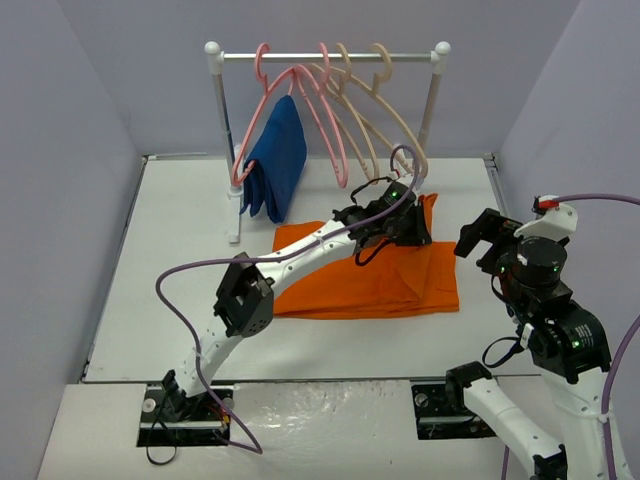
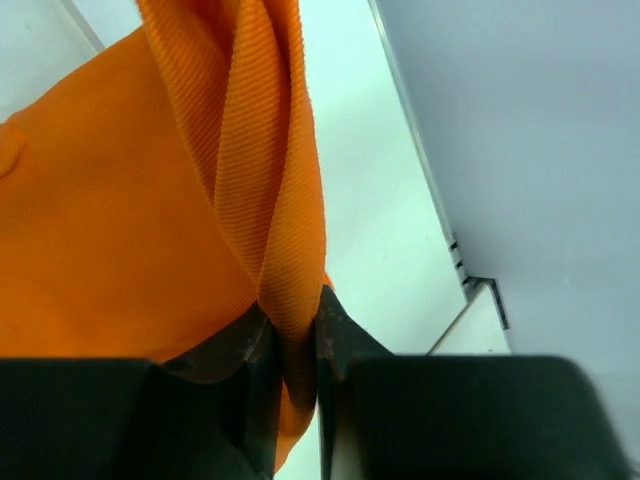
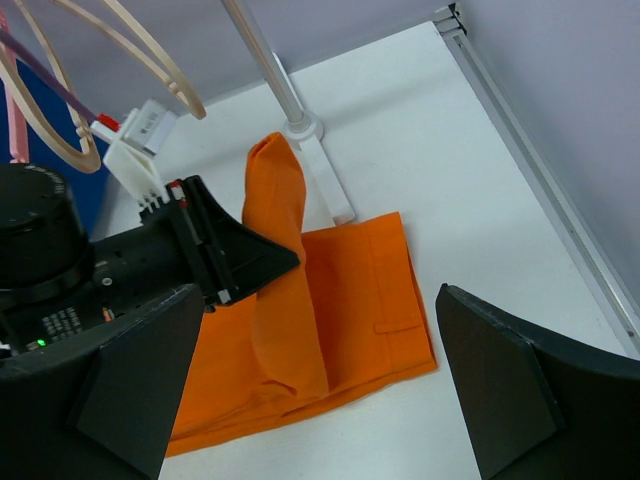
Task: Place the trousers on the hanger
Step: Fold the trousers at the center of the board.
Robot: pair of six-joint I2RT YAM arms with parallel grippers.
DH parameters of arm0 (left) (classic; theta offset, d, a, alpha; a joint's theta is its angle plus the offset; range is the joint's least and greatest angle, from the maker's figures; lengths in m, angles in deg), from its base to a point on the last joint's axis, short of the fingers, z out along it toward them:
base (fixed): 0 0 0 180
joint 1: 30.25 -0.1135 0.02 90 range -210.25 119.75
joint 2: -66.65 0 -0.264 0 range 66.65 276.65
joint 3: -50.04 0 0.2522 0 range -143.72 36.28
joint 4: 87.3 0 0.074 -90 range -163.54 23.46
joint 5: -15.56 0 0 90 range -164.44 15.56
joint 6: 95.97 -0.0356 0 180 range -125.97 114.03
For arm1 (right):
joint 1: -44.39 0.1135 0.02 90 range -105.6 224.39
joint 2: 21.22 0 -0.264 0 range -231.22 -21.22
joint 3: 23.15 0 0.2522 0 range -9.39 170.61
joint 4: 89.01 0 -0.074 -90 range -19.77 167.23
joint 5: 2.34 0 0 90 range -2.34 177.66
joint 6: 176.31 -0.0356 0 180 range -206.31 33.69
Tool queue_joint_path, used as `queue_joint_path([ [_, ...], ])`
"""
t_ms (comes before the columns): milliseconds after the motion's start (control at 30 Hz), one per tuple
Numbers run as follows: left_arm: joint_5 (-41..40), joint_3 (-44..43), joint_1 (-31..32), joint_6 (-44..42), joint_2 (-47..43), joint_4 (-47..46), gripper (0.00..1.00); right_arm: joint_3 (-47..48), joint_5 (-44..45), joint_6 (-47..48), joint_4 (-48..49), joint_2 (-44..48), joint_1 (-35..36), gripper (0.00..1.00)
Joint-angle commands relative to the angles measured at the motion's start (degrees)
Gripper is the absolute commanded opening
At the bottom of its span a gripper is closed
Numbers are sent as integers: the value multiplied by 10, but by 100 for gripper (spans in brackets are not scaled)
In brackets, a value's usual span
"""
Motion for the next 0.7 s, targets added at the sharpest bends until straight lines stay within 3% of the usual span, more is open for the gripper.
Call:
queue_joint_path([
  [0, 20, -61, 24, -12, -9, -40, 37, 1, 1, 9, 26, 0, -1, 100],
  [133, 23, -57, 36, -29, -13, -38, 68, 2, -5, 12, 25, -4, -1, 100],
  [267, 5, -16, 38, -59, -65, -32, 81, 1, -29, 10, 23, -21, -1, 100],
  [467, -61, 129, 37, -110, -189, -16, 84, -6, -69, 1, 23, -68, -1, 99],
  [667, -128, 367, 13, -116, -337, -35, 75, -65, -85, -27, 54, -106, -2, 88],
])
